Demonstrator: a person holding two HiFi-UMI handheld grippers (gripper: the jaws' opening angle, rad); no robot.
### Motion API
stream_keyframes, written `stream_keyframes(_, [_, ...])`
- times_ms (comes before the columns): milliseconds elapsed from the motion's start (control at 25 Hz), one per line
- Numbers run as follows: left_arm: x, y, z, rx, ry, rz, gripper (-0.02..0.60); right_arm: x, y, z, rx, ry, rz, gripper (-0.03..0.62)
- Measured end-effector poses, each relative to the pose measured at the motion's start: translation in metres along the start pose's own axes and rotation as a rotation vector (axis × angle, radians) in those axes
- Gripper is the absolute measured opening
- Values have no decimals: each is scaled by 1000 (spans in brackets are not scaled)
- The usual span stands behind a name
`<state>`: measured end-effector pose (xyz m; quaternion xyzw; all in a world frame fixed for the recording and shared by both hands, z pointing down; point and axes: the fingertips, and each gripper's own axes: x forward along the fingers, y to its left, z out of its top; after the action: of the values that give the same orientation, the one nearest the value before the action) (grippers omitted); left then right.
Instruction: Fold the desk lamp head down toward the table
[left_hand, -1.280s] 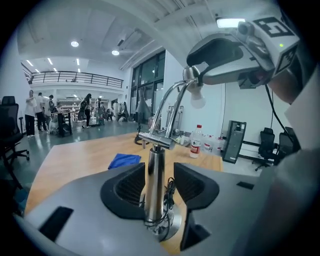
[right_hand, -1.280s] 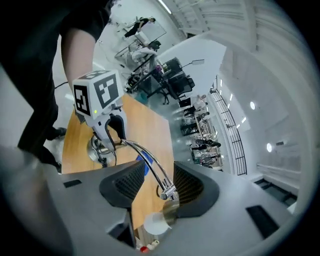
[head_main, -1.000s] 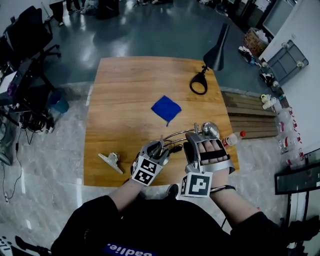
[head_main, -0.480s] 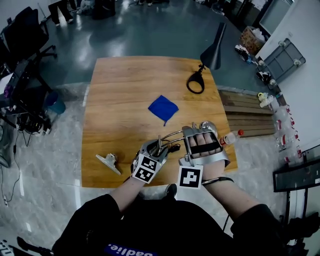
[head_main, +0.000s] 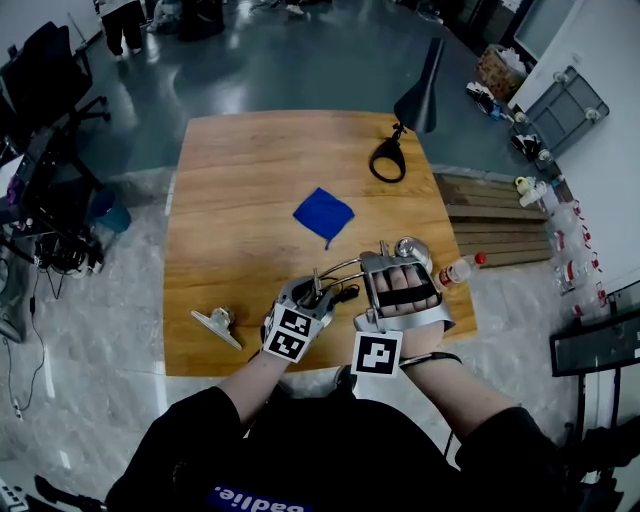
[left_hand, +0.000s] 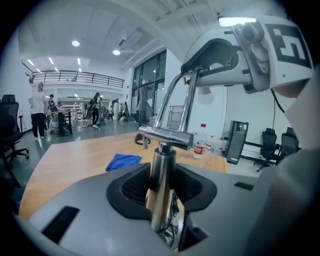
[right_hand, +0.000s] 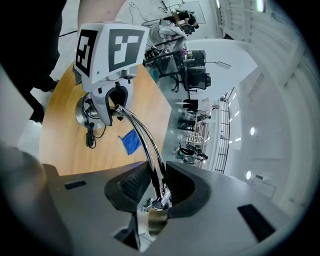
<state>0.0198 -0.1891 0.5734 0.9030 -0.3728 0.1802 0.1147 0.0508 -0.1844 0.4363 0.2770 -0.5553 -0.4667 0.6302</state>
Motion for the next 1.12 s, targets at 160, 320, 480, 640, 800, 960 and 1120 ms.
stream_keyframes(160, [2, -2, 1, 4, -9, 6, 132, 2, 2, -4, 72, -10, 1, 84])
stream_keyframes(320, [-1, 1, 0, -2, -14, 10, 130, 4, 3, -8, 121, -19, -1, 84])
stream_keyframes(480, [-2, 1, 4, -1, -28, 7, 130, 5, 6, -12, 153, -24, 3, 84])
stream_keyframes(640, [-2, 2, 4, -5, -30, 10, 130, 7, 9, -15, 203, -37, 13, 86])
stream_keyframes(800, [-2, 3, 5, -6, -25, 6, 130, 9, 11, -16, 243, -46, 18, 87])
stream_keyframes(960, [-3, 4, 5, -8, -20, 7, 130, 11, 14, -17, 285, -60, 25, 87])
stream_keyframes(1120, [-3, 5, 6, -8, -26, 10, 130, 15, 22, -22, 338, -74, 45, 89])
